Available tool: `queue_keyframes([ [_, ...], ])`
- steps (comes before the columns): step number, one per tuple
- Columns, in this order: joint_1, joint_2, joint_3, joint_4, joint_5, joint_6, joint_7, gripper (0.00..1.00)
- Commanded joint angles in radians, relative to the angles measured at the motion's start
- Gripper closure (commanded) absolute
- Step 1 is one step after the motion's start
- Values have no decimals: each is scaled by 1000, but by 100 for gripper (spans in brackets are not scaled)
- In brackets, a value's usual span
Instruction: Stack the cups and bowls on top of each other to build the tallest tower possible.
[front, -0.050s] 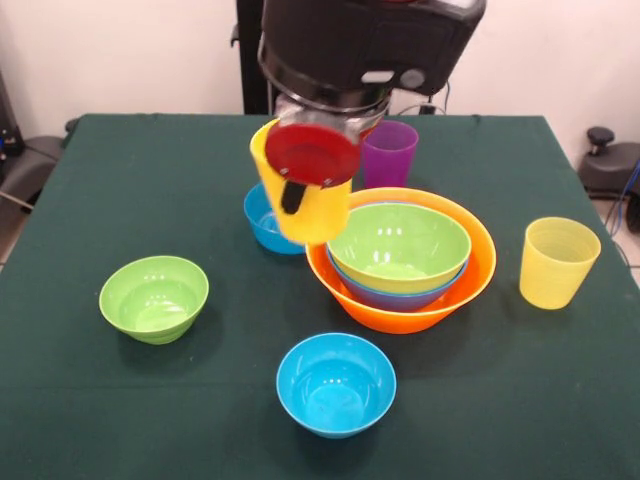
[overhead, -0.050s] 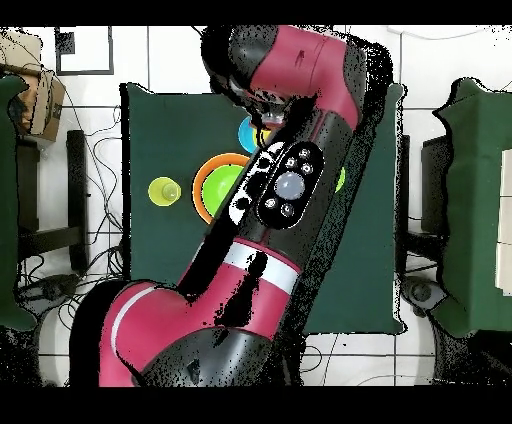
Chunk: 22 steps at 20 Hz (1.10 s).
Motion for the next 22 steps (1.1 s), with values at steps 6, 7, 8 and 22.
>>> queue_keyframes([
  [6, 15, 2, 10, -71, 61, 186, 256, 100],
  [7, 17, 0, 9, -64, 61, 178, 253, 100],
  [8, 18, 2, 8, -61, 63, 173, 252, 100],
  [22, 35, 140, -34, -48, 67, -49, 347, 100],
])
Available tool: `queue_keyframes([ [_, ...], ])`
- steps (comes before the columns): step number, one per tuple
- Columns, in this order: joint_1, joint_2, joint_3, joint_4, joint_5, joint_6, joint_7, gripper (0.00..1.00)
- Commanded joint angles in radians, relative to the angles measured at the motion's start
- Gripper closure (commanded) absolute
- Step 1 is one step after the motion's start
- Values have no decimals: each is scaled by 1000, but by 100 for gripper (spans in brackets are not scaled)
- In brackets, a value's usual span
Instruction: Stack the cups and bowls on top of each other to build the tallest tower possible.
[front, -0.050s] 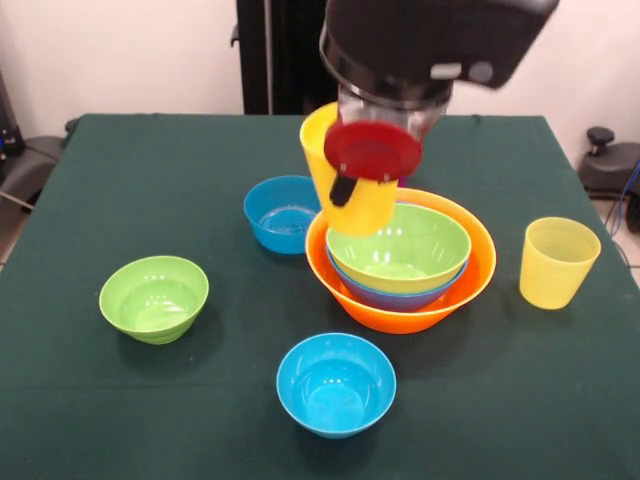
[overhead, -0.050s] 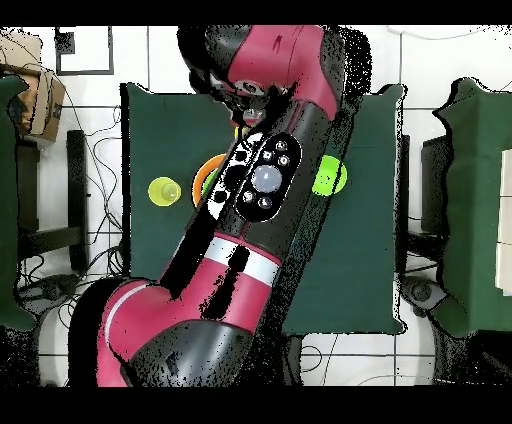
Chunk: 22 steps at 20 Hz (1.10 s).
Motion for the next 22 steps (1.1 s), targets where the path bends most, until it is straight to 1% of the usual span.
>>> queue_keyframes([
  [1, 10, 94, 27, -7, 11, -85, 318, 100],
  [5, 4, 118, 7, -35, 26, -82, 345, 100],
  [13, 12, 94, 17, 2, 20, -97, 320, 100],
  [15, 13, 79, 18, 5, 21, -78, 310, 100],
  [18, 13, 50, 19, 0, 27, -13, 289, 100],
  [22, 19, 20, 28, 23, 22, 5, 264, 100],
])
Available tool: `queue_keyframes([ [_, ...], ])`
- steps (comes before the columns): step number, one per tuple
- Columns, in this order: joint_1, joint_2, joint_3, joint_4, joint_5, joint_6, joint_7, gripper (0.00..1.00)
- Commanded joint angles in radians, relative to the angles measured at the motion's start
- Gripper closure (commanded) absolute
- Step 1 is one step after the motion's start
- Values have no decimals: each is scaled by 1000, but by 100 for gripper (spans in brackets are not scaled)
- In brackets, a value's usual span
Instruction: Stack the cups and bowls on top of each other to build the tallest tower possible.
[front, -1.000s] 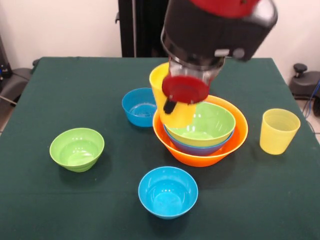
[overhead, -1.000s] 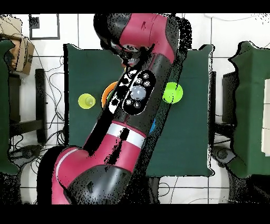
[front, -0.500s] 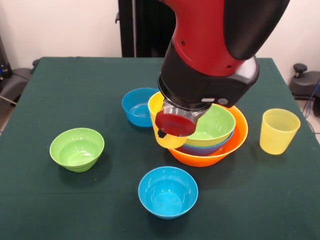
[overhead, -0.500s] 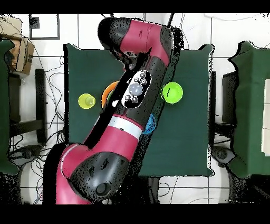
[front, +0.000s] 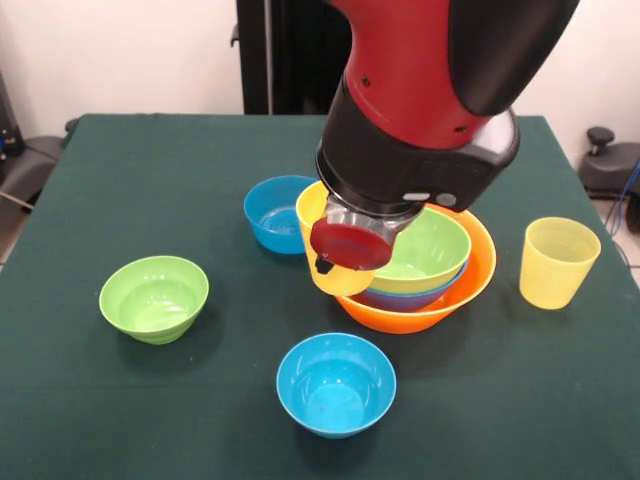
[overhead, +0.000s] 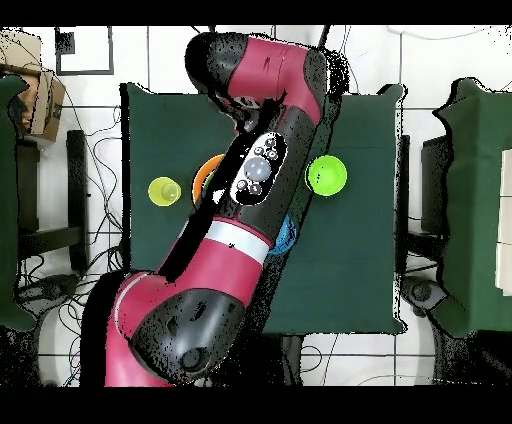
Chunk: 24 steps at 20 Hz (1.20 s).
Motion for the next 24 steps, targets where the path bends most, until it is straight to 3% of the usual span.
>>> queue_keyframes([
  [1, 17, -80, 62, 37, 11, 57, 155, 100],
  [10, 17, -93, 66, 18, 24, 102, 168, 100],
  [24, 69, -71, 138, 123, 28, -41, 133, 100],
])
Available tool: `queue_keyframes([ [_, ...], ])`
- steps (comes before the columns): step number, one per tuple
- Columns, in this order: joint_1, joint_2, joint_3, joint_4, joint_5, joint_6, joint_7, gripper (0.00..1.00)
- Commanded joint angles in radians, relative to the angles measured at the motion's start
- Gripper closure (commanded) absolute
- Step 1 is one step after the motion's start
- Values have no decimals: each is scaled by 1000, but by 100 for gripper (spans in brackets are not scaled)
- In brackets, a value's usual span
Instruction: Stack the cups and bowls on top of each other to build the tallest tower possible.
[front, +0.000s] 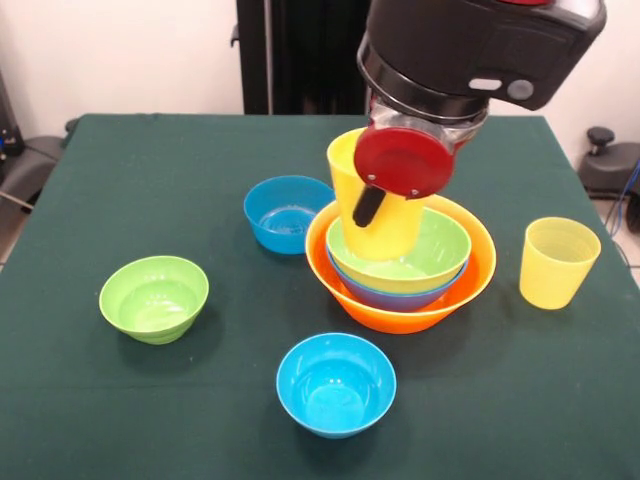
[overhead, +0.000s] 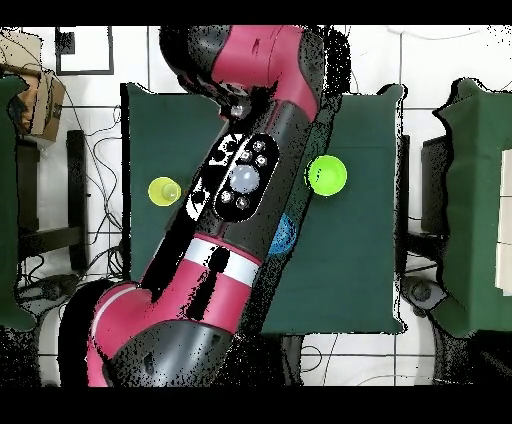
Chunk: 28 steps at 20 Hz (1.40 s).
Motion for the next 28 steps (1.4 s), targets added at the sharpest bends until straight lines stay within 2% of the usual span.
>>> queue_keyframes([
  [1, 41, 27, 143, 107, 8, -53, 134, 100],
  [5, 63, 0, 203, 186, 42, -117, 124, 100],
  [8, 68, -43, 275, 274, 78, -181, 75, 100],
  [12, 65, -59, 333, 333, 93, -210, 10, 100],
  [16, 52, -89, 381, 396, 90, -194, -55, 100],
  [22, 36, -154, 403, 498, 46, -224, -128, 100],
  [28, 21, -223, 388, 498, 7, -126, -131, 100],
])
